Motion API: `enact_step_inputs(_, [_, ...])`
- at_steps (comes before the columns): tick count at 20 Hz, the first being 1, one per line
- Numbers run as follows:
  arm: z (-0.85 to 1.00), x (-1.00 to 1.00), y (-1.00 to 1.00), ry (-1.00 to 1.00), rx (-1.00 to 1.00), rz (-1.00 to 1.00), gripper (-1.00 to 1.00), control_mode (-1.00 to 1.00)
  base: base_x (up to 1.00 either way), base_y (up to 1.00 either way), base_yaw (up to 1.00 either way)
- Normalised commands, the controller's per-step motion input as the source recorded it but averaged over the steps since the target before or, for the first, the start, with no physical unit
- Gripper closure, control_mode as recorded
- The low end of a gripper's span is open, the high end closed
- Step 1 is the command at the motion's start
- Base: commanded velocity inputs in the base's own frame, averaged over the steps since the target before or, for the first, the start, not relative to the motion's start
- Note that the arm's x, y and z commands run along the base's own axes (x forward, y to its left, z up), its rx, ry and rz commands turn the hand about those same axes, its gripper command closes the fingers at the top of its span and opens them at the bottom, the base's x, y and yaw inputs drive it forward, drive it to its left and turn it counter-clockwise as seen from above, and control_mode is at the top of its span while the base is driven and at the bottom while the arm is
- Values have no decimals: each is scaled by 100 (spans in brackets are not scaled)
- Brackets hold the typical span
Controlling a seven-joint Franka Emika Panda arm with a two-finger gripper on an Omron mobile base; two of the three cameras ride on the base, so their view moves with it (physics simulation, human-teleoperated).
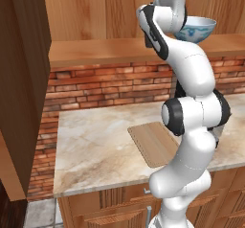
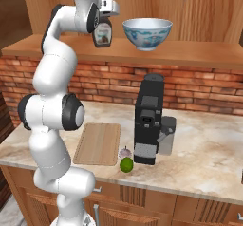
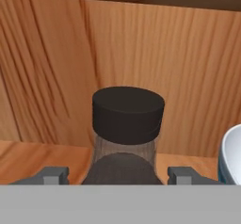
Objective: Open the cabinet. Place the bowl and condiment on the counter. Then place the lime and garlic on the cutting board.
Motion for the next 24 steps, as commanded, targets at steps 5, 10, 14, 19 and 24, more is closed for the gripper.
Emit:
enact_step_inputs(5, [0, 0, 0, 0, 0, 0, 100, -100, 0, 0, 0])
enact_step_inputs(10, [0, -2, 0, 0, 0, 0, 100, -100, 0, 0, 0])
enact_step_inputs(14, [0, 0, 0, 0, 0, 0, 100, -100, 0, 0, 0])
enact_step_inputs(19, [-1, 0, 0, 0, 0, 0, 100, -100, 0, 0, 0])
enact_step_inputs(24, [-6, -2, 0, -2, 1, 0, 100, -100, 0, 0, 0])
